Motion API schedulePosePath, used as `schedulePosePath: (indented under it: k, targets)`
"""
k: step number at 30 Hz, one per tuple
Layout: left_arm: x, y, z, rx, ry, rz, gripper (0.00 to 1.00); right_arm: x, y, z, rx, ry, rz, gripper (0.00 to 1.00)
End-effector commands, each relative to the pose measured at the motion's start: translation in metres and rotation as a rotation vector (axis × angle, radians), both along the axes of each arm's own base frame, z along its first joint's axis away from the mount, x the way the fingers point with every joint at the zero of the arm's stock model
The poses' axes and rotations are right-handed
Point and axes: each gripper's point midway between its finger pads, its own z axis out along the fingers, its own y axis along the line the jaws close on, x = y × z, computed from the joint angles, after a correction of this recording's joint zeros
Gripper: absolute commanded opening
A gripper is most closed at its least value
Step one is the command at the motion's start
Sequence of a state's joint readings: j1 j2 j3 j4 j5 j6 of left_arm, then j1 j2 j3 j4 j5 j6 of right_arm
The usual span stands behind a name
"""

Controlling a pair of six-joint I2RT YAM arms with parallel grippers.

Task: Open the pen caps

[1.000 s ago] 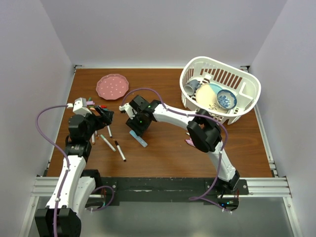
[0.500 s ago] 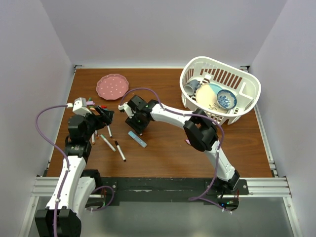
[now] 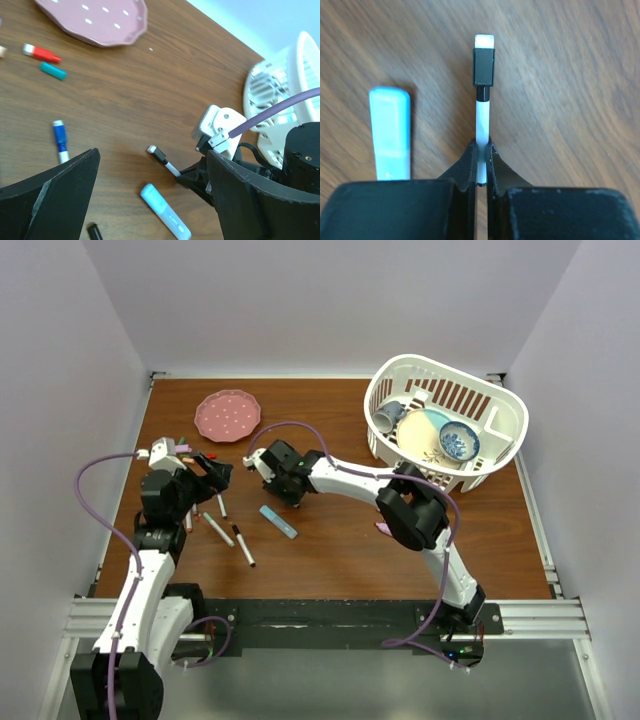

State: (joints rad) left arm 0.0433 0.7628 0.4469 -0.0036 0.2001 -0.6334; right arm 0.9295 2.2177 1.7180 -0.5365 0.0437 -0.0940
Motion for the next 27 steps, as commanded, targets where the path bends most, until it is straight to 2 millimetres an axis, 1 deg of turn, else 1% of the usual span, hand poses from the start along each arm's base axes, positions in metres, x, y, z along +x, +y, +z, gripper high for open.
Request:
schedulePosePath:
  k: [1,2,3,4,5,6,7,8,9,10,11,12,13,14,16,17,20,21,23,24,25,26,27]
  targets:
    - [0.003,-0.030,0.015,-0.060,-0.070,-0.166,0.94,-0.007,-0.023,0.012,-0.030,-0.010,0.007,0.00]
    - [0.001,-0.034,0.011,-0.072,-0.071,-0.192,0.94,-0.010,-0.021,0.019,-0.005,-0.003,0.023,0.00]
    - [0.001,-0.043,0.016,-0.111,-0.095,-0.241,0.94,-0.011,-0.022,0.034,0.027,-0.009,0.038,0.00]
    - [-0.001,-0.049,0.017,-0.142,-0.104,-0.269,0.94,-0.021,-0.018,0.041,0.065,0.027,0.079,0.00]
    - [-0.005,-0.055,0.008,-0.182,-0.094,-0.291,0.93,-0.027,-0.018,0.048,0.082,0.036,0.108,0.00]
    - [-0.007,-0.066,0.024,-0.266,-0.151,-0.343,0.93,-0.032,-0.021,0.063,0.106,0.022,0.143,0.00]
    - [-0.011,-0.072,0.028,-0.313,-0.170,-0.368,0.91,-0.037,-0.021,0.069,0.129,0.030,0.169,0.00]
    - [-0.018,-0.076,0.018,-0.362,-0.159,-0.377,0.91,-0.046,-0.018,0.078,0.173,0.053,0.207,0.00]
    - [-0.019,-0.080,0.031,-0.422,-0.200,-0.385,0.90,-0.051,-0.023,0.077,0.181,0.064,0.223,0.00]
    - [-0.020,-0.082,0.030,-0.445,-0.199,-0.382,0.90,-0.055,-0.024,0.094,0.218,0.049,0.239,0.00]
    - [-0.021,-0.082,0.028,-0.460,-0.194,-0.371,0.90,-0.061,-0.022,0.100,0.261,0.069,0.268,0.00]
    - [-0.020,-0.080,0.030,-0.480,-0.201,-0.346,0.90,-0.062,-0.028,0.102,0.278,0.084,0.267,0.00]
    - [-0.023,-0.086,0.032,-0.493,-0.201,-0.359,0.90,-0.063,-0.030,0.114,0.311,0.078,0.274,0.00]
    - [-0.024,-0.088,0.031,-0.507,-0.202,-0.356,0.90,-0.066,-0.030,0.119,0.344,0.091,0.289,0.00]
    - [-0.028,-0.094,0.041,-0.540,-0.234,-0.367,0.90,-0.075,-0.032,0.130,0.428,0.150,0.309,0.00]
    - [-0.029,-0.096,0.043,-0.546,-0.240,-0.375,0.90,-0.075,-0.030,0.142,0.471,0.136,0.319,0.00]
    - [-0.032,-0.111,0.051,-0.575,-0.258,-0.412,0.89,-0.077,-0.031,0.149,0.512,0.151,0.308,0.00]
    - [-0.034,-0.120,0.052,-0.596,-0.251,-0.432,0.89,-0.077,-0.031,0.149,0.519,0.159,0.300,0.00]
    - [-0.034,-0.128,0.055,-0.612,-0.253,-0.442,0.86,-0.076,-0.030,0.154,0.539,0.157,0.289,0.00]
    - [-0.037,-0.138,0.054,-0.623,-0.236,-0.466,0.84,-0.073,-0.032,0.154,0.543,0.158,0.282,0.00]
    - [-0.036,-0.141,0.053,-0.627,-0.230,-0.467,0.79,-0.072,-0.032,0.157,0.555,0.156,0.280,0.00]
    - [-0.035,-0.145,0.055,-0.630,-0.227,-0.470,0.77,-0.071,-0.032,0.158,0.565,0.161,0.267,0.00]
    - [-0.034,-0.149,0.051,-0.630,-0.207,-0.462,0.75,-0.071,-0.035,0.160,0.575,0.161,0.262,0.00]
